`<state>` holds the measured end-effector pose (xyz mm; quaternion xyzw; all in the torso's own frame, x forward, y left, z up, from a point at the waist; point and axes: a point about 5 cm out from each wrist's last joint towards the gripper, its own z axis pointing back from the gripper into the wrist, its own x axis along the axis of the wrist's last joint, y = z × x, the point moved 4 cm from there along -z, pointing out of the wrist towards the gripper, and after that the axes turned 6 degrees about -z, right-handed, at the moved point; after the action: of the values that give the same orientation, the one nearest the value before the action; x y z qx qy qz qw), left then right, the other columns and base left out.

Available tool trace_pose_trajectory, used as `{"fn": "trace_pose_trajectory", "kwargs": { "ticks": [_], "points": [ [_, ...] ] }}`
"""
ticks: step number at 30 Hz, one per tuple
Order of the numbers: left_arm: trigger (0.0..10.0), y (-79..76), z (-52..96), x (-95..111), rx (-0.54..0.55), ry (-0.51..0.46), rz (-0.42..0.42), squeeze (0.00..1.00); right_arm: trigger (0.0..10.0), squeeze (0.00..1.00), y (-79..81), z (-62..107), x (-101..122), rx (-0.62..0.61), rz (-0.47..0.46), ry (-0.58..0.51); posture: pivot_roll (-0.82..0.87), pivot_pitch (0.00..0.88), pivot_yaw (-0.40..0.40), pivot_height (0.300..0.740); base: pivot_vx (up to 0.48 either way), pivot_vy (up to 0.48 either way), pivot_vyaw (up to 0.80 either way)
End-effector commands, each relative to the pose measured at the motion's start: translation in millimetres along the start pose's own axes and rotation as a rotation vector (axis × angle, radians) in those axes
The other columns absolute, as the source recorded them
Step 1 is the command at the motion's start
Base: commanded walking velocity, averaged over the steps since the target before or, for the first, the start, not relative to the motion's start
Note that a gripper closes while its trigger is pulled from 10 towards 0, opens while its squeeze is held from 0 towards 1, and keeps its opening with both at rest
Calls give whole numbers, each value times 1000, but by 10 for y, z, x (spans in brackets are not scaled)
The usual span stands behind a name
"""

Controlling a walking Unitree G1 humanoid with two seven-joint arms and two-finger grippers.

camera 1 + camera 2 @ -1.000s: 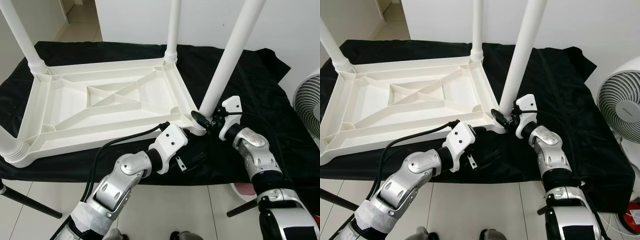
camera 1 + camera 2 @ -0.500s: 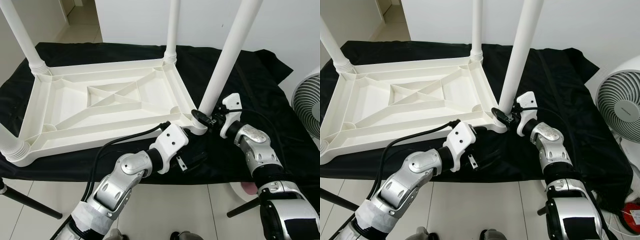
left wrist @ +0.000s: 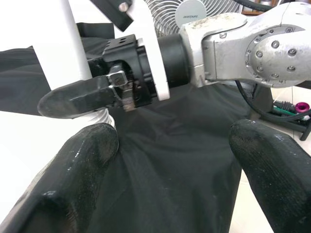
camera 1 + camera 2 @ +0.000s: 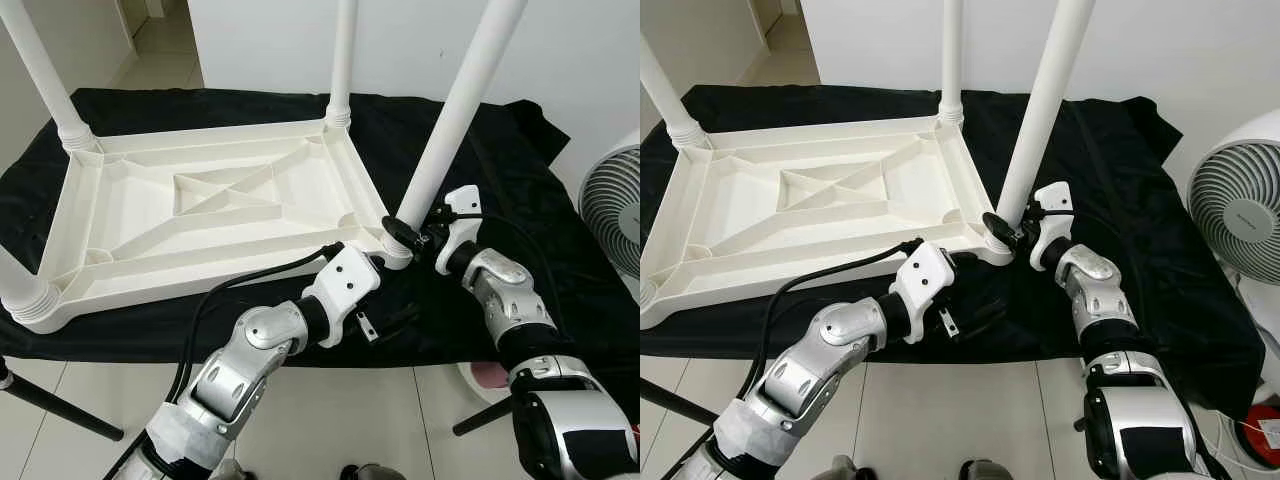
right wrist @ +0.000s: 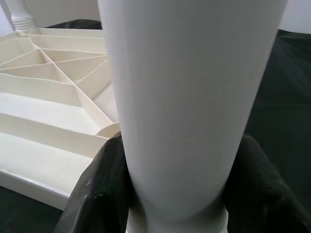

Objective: Building children table

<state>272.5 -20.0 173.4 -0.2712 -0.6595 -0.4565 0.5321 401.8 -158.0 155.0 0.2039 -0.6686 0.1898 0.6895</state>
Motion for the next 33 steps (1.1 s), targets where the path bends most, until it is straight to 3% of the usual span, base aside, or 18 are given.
{"fn": "trace_pose_trajectory", "kwargs": {
  "ticks": [1,5,6,8,11,17,23,26,28,33],
  "points": [
    [10000,-68,-16,-7,-51,8,-2,0,10000,0,-20,45,-274,-44,-45,102,-107,101,19,740,0,0,0],
    [10000,-62,-10,-18,-45,12,-3,0,10000,0,-42,21,-222,-136,-19,68,-100,97,6,740,0,0,0],
    [10000,-59,-6,-31,-37,16,-3,0,10000,0,-35,17,-199,-237,-30,35,-97,94,-2,740,0,0,0],
    [10000,-66,-5,-39,-32,17,-2,0,10000,0,-3,36,-210,-311,-59,16,-97,91,-8,740,0,0,0],
    [10000,-68,-6,-41,-31,17,-1,0,10000,0,11,42,-211,-328,-62,10,-97,91,-8,740,0,0,0],
    [10000,-71,-16,-48,-34,16,-2,0,10000,0,271,78,-212,-456,-102,-40,-102,81,-15,740,0,0,0],
    [10000,-72,-28,-44,-39,12,-5,0,10000,0,373,144,-120,-641,-125,-97,-107,74,-17,740,0,0,0],
    [10000,-73,-29,-44,-40,12,-5,0,10000,0,388,160,-102,-666,-132,-102,-107,74,-17,740,0,0,0],
    [10000,-83,-28,-53,-39,14,-4,0,10000,0,530,181,-74,-661,-156,-115,-102,67,-22,740,0,0,0],
    [10000,-69,-16,-97,-32,28,-5,0,10000,0,576,261,-56,-650,-150,-112,-108,70,-21,740,0,0,0]
  ]
}}
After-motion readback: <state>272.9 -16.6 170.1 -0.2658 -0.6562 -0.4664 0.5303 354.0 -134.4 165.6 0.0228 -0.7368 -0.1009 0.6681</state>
